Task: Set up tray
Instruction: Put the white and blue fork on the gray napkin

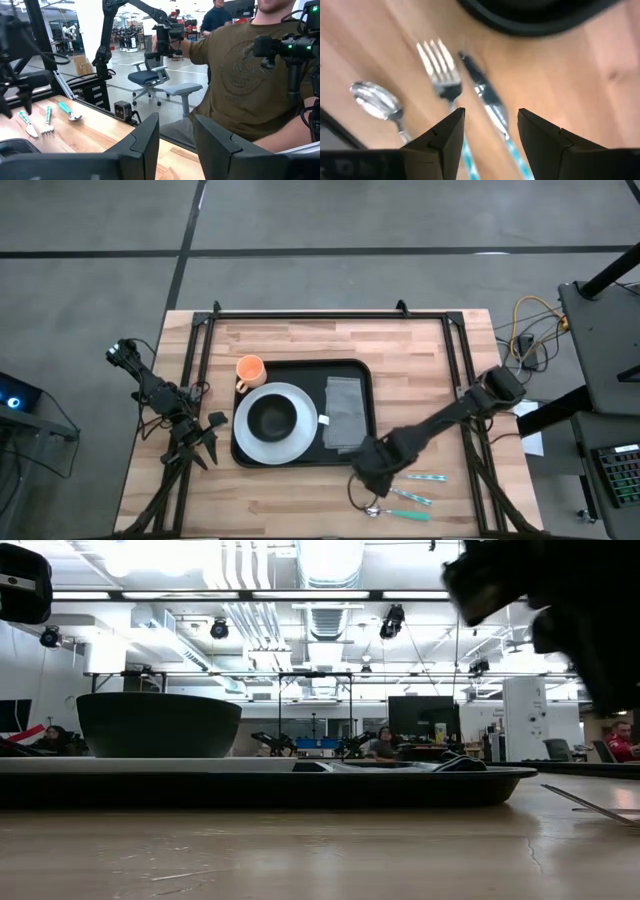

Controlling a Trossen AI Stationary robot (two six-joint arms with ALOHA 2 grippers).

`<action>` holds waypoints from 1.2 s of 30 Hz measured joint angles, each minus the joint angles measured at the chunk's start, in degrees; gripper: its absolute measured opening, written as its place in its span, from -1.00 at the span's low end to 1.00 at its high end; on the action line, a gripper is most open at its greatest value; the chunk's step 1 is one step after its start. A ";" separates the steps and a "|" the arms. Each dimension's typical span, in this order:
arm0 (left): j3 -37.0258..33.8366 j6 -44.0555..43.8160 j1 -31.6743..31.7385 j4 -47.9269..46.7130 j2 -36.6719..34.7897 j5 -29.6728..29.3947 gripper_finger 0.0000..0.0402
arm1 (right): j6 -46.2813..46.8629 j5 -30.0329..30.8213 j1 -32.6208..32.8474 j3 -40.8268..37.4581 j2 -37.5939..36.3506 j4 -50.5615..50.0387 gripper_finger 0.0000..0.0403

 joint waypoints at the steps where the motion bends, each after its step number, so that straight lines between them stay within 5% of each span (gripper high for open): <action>1: 0.00 -0.01 0.00 0.00 0.00 0.00 -0.50 | 1.95 -0.03 0.87 0.00 0.00 0.04 -0.15; 14: 0.00 -0.01 0.00 0.00 0.00 0.00 -0.50 | 17.35 0.53 11.44 0.00 0.00 6.32 -0.21; 36: 0.00 -0.01 0.01 0.00 0.00 0.00 -0.50 | 17.05 6.84 13.71 -0.30 0.02 10.49 -0.30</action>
